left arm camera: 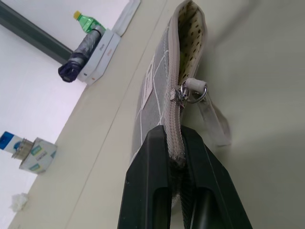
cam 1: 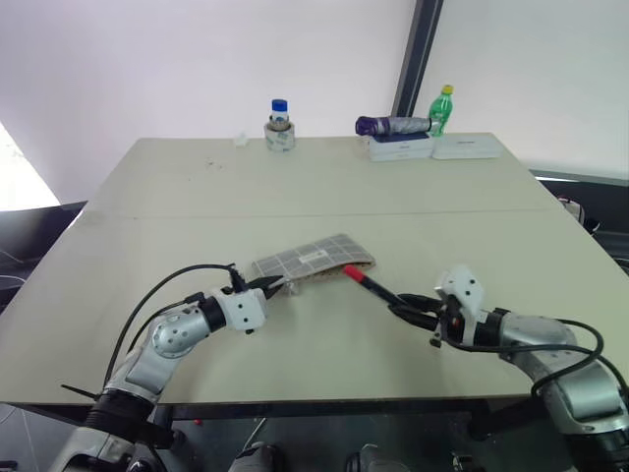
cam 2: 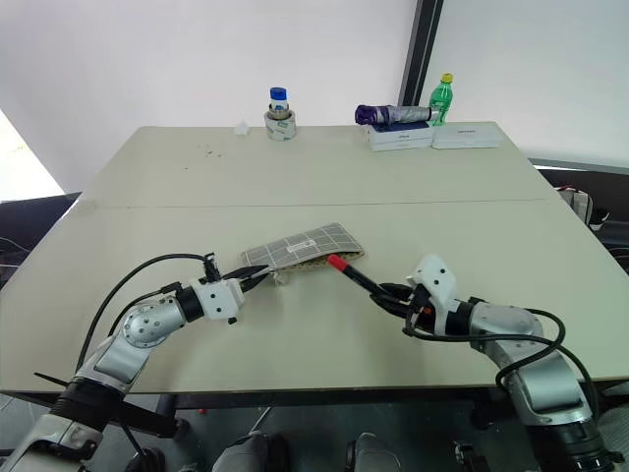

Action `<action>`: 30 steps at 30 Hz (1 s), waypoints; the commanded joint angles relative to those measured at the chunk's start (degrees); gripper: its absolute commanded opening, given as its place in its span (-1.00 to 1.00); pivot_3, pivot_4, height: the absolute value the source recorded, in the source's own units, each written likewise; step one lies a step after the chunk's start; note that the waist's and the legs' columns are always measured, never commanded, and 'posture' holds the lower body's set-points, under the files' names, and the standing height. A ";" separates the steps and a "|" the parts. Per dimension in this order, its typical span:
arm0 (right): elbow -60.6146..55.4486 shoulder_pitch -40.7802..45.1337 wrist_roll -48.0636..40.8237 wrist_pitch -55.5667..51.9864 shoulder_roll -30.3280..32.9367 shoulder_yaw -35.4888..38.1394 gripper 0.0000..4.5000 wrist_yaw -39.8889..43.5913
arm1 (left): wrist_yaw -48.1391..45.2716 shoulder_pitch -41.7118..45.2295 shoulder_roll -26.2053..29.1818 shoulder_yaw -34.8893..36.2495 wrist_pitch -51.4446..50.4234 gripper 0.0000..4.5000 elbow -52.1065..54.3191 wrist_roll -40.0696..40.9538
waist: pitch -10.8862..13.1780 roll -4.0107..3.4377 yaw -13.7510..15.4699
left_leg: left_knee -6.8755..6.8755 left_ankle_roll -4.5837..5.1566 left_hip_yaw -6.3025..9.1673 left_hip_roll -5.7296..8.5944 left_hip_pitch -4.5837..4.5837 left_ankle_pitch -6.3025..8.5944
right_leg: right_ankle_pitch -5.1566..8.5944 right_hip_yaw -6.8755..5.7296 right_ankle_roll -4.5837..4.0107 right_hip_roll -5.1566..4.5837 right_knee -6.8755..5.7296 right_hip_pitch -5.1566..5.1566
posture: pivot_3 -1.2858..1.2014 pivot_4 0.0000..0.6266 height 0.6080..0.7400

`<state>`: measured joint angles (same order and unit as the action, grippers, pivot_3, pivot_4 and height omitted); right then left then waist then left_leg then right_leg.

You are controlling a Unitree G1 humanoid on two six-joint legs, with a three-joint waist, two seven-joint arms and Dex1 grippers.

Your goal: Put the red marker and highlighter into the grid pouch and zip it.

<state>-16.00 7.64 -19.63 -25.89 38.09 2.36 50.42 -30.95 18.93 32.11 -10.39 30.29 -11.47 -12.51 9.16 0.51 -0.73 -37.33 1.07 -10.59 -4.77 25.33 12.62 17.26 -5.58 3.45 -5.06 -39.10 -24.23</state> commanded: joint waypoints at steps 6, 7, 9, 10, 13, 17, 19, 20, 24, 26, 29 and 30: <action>8.37 6.00 6.26 5.74 -1.52 -3.98 -0.82 -2.80 | -0.54 0.12 0.12 0.06 0.02 -1.00 3.05 0.27 | 0.00 0.00 0.12 | -0.01 -0.01 -0.02 0.00 0.01 -0.01 | 0.00 0.00 0.00 0.01 -0.01 -0.02 | 0.03 -0.52 1.00; 9.29 6.38 6.87 6.88 -1.53 -4.44 -0.82 -2.57 | -0.74 -0.19 0.17 -0.07 -0.01 -1.00 3.62 0.21 | 0.00 0.00 0.13 | -0.01 -0.01 -0.04 0.01 0.01 -0.01 | 0.00 0.00 0.00 0.00 -0.01 -0.02 | 0.03 -0.52 1.00; 10.71 7.99 8.40 9.01 -1.69 -5.73 -0.82 -2.39 | -1.53 -0.65 0.48 -0.72 0.20 -1.00 4.69 -0.27 | 0.00 0.00 0.02 | -0.02 -0.01 -0.04 0.02 0.01 0.00 | 0.00 0.00 0.00 -0.01 -0.01 -0.01 | 0.03 -0.52 1.00; 10.69 9.28 8.96 9.26 -1.90 -6.73 -0.82 -2.09 | -1.74 -0.70 0.60 -0.93 0.36 -1.00 4.95 -0.62 | 0.00 0.00 -0.03 | -0.02 -0.01 -0.05 0.01 0.01 0.00 | 0.00 0.00 0.00 0.00 -0.01 -0.01 | 0.03 -0.52 1.00; 11.06 13.24 11.89 10.01 -2.10 -10.30 -0.82 -1.35 | -1.94 -0.36 0.79 -1.37 0.92 -1.00 5.01 -1.57 | 0.00 -0.01 -0.21 | -0.02 -0.03 -0.05 0.00 0.00 -0.02 | 0.00 0.00 0.00 0.02 -0.03 -0.04 | 0.03 -0.52 1.00; 15.38 17.58 19.30 18.26 -1.13 -16.39 -0.82 0.20 | -1.60 0.38 0.59 -1.88 1.28 -1.00 4.75 -2.08 | 0.00 -0.01 -0.06 | -0.01 -0.04 -0.06 -0.01 0.01 -0.02 | 0.00 0.00 0.00 0.03 -0.03 -0.05 | 0.03 -0.52 1.00; 19.06 20.30 23.35 24.69 -1.09 -19.19 -0.82 0.39 | -1.97 1.00 0.55 -2.33 1.66 -1.00 4.44 -2.04 | 0.01 -0.01 0.06 | -0.02 -0.04 -0.08 0.00 0.01 -0.02 | 0.00 0.00 0.00 0.00 -0.03 -0.05 | 0.03 -0.52 1.00; 20.67 21.62 25.08 27.54 -1.09 -20.20 -0.82 0.22 | -2.08 1.21 0.52 -2.42 1.79 -1.00 4.34 -1.91 | 0.01 -0.01 0.06 | -0.05 -0.04 -0.10 0.00 0.02 -0.03 | 0.00 0.00 0.00 0.00 -0.03 -0.04 | 0.03 -0.52 1.00; 26.70 25.67 29.16 35.52 -2.39 -22.43 -0.82 -0.61 | -2.10 1.19 0.48 -2.13 2.00 -1.00 4.09 -1.42 | 0.01 -0.01 -0.08 | -0.06 -0.38 -0.13 0.00 0.02 -0.23 | 0.00 0.00 0.00 0.01 -0.03 -0.04 | 0.03 -0.52 1.00; 29.09 27.20 30.88 38.70 -2.76 -23.25 -0.82 -0.96 | -1.95 0.85 0.78 -1.85 2.31 -1.00 4.03 -1.60 | 0.01 -0.01 -0.13 | -0.06 -0.40 -0.15 0.00 0.01 -0.24 | 0.00 0.00 0.00 0.02 -0.04 -0.05 | 0.03 -0.52 1.00; 32.06 29.47 32.55 41.30 -3.68 -23.63 -0.82 -1.33 | -1.77 0.43 1.16 -1.51 2.51 -1.00 4.14 -1.70 | 0.01 -0.01 -0.12 | -0.05 -0.41 -0.17 0.00 0.01 -0.25 | 0.00 0.00 0.00 0.02 -0.04 -0.05 | 0.03 -0.52 1.00; 32.99 30.04 32.81 41.95 -4.09 -23.53 -0.82 -1.61 | -1.74 0.39 1.20 -1.49 2.50 -1.00 4.17 -1.67 | 0.01 -0.01 -0.12 | -0.06 -0.41 -0.18 -0.01 0.01 -0.25 | 0.00 0.00 0.00 0.02 -0.04 -0.05 | 0.03 -0.52 1.00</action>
<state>16.29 36.02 12.39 13.98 34.57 -21.26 49.17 -33.32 18.77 32.96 -12.69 30.95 -8.79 -14.62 9.17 0.50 -0.85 -37.39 0.66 -10.78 -4.78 25.34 12.37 17.26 -5.58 3.45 -5.04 -39.15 -24.28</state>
